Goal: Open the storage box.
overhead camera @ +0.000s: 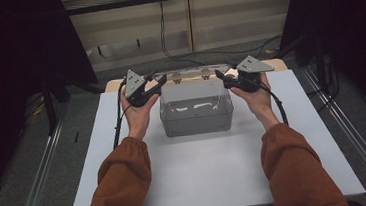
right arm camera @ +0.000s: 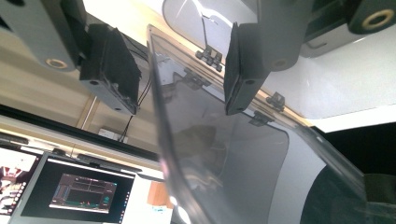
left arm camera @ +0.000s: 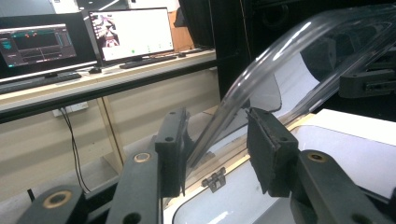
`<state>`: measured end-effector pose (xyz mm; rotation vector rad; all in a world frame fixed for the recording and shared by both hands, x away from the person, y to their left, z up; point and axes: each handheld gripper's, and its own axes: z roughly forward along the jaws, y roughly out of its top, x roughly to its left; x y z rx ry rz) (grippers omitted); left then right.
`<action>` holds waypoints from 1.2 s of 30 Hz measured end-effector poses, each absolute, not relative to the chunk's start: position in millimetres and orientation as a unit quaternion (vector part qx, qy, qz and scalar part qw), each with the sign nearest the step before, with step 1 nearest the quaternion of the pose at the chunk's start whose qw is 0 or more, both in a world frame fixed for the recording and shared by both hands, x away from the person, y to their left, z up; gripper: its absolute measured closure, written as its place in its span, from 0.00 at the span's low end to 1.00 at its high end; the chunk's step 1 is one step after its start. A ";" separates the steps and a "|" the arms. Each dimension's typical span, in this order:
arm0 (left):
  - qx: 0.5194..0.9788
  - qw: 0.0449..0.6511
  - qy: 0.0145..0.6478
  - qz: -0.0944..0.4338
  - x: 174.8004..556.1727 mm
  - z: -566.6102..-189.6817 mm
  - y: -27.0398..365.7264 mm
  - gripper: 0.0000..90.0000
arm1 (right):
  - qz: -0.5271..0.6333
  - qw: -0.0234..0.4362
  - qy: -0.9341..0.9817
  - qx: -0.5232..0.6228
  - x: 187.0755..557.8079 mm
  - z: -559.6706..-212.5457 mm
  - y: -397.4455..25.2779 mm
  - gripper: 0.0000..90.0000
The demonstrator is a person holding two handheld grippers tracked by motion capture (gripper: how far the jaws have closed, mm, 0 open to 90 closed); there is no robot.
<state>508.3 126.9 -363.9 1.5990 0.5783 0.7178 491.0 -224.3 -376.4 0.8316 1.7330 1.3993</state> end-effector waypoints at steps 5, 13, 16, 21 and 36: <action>0.691 0.602 0.249 0.313 511.9 -362.0 127.1 0.67 | 0.544 0.365 0.682 0.324 497.4 -380.0 -225.0 0.54; 0.685 0.604 0.247 0.324 518.2 -361.4 126.4 0.69 | 0.546 0.364 0.685 0.317 508.5 -382.0 -221.6 0.59; 0.681 0.606 0.251 0.325 521.0 -360.9 125.5 0.70 | 0.547 0.364 0.683 0.319 511.4 -382.2 -222.2 0.60; 0.680 0.608 0.253 0.324 526.4 -360.2 126.1 0.69 | 0.551 0.367 0.678 0.318 513.6 -382.0 -222.3 0.65; 0.690 0.596 0.269 0.310 546.5 -372.0 125.7 0.65 | 0.552 0.367 0.676 0.322 521.6 -381.3 -224.3 0.68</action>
